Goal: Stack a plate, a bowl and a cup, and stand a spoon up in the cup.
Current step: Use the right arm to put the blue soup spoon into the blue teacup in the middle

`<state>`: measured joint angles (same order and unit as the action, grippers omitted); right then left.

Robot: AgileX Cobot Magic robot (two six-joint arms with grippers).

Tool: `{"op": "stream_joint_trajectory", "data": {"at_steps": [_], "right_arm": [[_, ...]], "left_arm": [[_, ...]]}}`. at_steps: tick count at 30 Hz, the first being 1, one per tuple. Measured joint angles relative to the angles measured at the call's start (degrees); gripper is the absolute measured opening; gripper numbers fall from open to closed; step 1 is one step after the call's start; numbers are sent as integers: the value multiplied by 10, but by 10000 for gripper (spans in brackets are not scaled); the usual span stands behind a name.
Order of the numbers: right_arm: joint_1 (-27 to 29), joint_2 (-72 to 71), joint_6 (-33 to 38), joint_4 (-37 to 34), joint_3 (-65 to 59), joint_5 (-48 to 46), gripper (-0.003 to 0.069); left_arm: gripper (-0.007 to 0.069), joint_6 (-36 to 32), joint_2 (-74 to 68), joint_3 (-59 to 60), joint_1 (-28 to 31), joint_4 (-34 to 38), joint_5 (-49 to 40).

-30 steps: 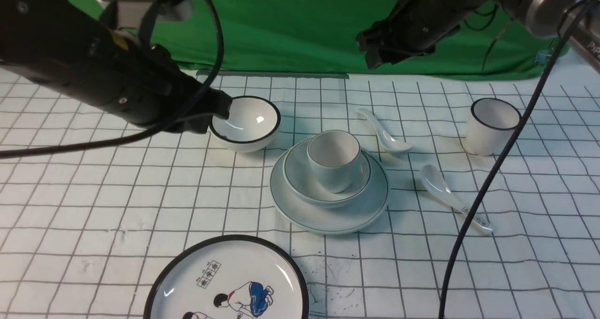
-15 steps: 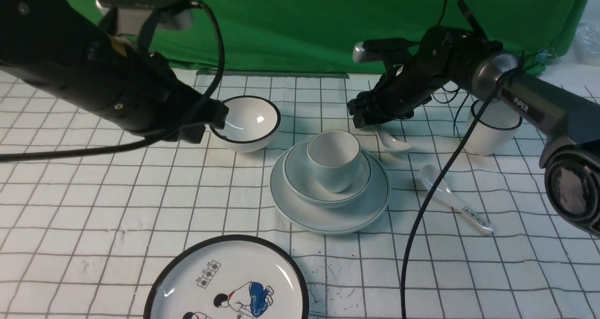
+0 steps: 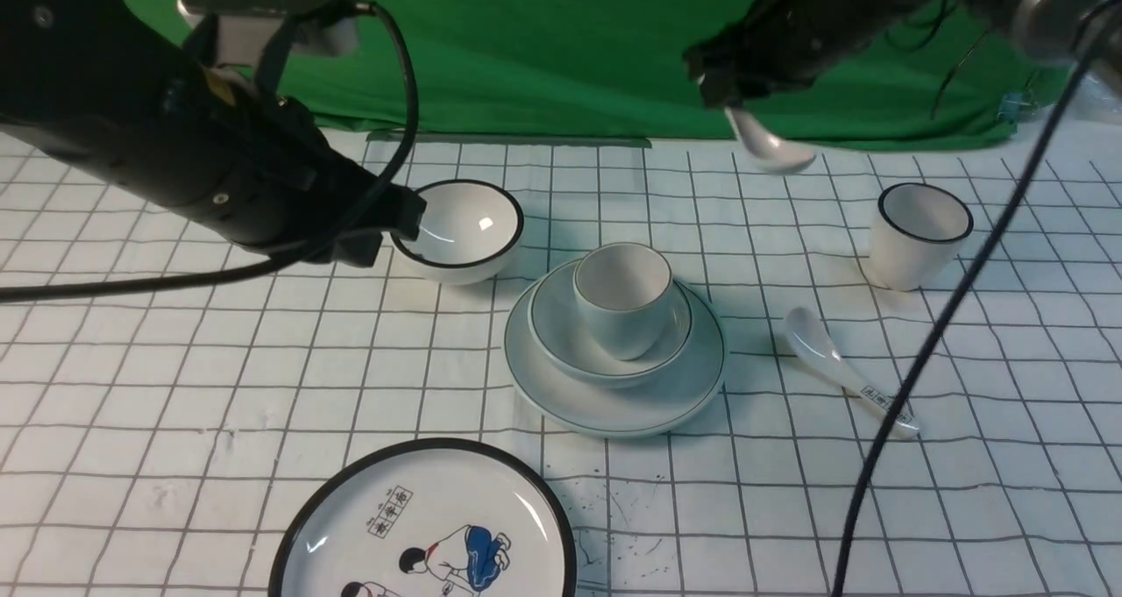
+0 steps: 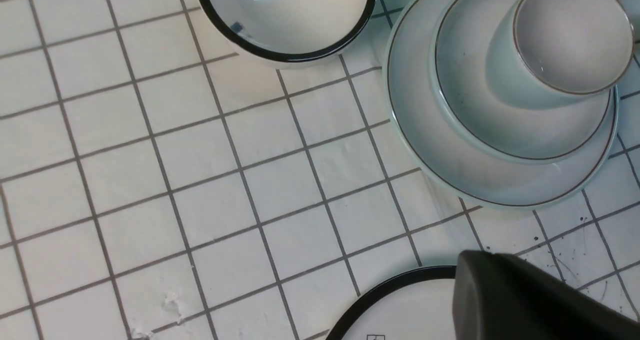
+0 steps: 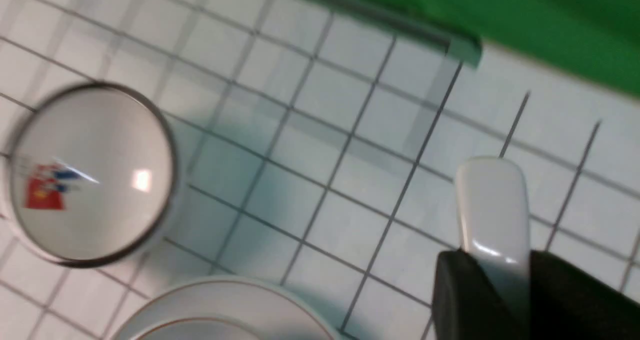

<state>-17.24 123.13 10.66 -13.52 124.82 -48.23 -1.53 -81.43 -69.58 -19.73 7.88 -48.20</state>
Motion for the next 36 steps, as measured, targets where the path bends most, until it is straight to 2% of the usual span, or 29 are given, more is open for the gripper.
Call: {"op": "stream_joint_trajectory", "data": {"at_steps": [2, 4, 7, 9, 11, 12, 14, 17, 21, 27, 36], "right_arm": [[-15, -61, 12, 1, -24, 10, 167], [-54, -150, 21, 1, -117, 104, 167], [-89, -201, 25, 1, -226, 235, 167], [-132, -240, 24, 1, -389, 468, 167], [-152, -244, 23, 1, -493, 616, 167], [-156, -243, 23, 1, -503, 650, 167], [-175, -221, 8, 1, -610, 833, 167], [-179, -191, -12, 1, -636, 900, 167], [-179, -151, -25, 10, -624, 931, 167], [-179, -114, -26, 54, -601, 941, 167], [-179, -62, -27, 59, -575, 936, 168]], "left_arm": [[1, 0, 0, 0, 0, 0, 1], [1, 4, 0, 0, 0, 1, 4], [1, 5, 0, 0, 0, 1, 4], [1, 5, 0, 0, 0, 1, 4], [1, 5, 0, 0, 0, 0, 4], [1, 5, 0, 0, 0, 0, 4], [1, 5, 0, 0, 0, 0, 4], [1, 5, 0, 0, 0, 0, 8], [1, 5, 0, 0, 0, 0, 21], [1, 9, 0, 0, 0, 0, 21], [1, 15, 0, 0, 0, -3, 6]]}}
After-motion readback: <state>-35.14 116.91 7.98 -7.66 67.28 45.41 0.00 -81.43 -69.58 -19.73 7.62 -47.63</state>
